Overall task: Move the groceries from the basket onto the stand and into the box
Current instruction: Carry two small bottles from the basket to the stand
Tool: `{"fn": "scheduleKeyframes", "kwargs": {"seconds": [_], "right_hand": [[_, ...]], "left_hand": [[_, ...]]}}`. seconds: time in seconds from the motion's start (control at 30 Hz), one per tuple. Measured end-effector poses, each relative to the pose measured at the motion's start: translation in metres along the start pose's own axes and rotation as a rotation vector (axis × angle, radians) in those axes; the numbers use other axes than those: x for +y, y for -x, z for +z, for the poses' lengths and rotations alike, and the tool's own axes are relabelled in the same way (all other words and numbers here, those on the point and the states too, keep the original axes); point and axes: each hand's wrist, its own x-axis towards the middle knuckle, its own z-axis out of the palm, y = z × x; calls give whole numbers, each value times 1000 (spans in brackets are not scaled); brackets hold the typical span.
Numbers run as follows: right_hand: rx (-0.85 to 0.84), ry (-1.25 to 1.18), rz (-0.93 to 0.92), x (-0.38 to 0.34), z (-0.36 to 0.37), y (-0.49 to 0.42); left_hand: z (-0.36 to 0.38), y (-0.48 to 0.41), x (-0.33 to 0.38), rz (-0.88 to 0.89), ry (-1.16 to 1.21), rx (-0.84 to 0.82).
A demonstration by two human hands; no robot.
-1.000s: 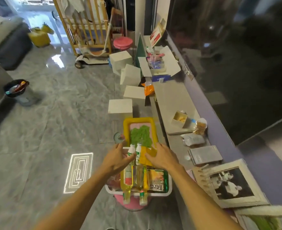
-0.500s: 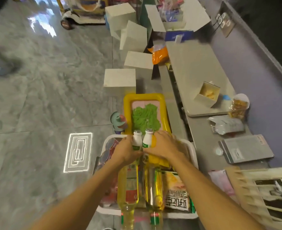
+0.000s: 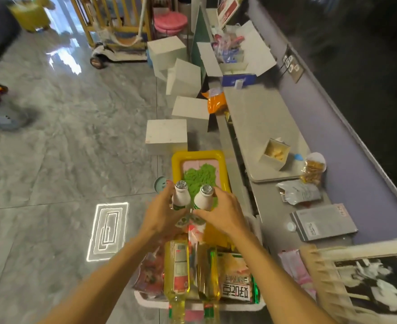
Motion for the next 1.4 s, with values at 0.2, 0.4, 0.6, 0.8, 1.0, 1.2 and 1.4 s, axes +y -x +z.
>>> {"fn": "scheduleKeyframes", "kwargs": {"seconds": [0.2,0.4,0.6,0.8,1.0,1.2,1.4], "right_hand": [[115,-207,-34,-79,-122,36],[199,-137,-137,-159,-246,76],[291,-95,-218,-228,-340,146],[447,-89,-181,-272,-388,231],[665,-63,-41,-270,-403,345],[877,-31,175,-235,-413,499],[1065,-4,407,-188,-413,693]], "left_hand": [[-104,26,112,196,-39,84],[-186,66,230,327,64,197],[-243,122,333,433,84,190],[-276,173,386,532,72,67],[-260,235,430,755,42,-98],[-194,328,473,939,62,-302],[-112,475,512,1087,118,-569]]}}
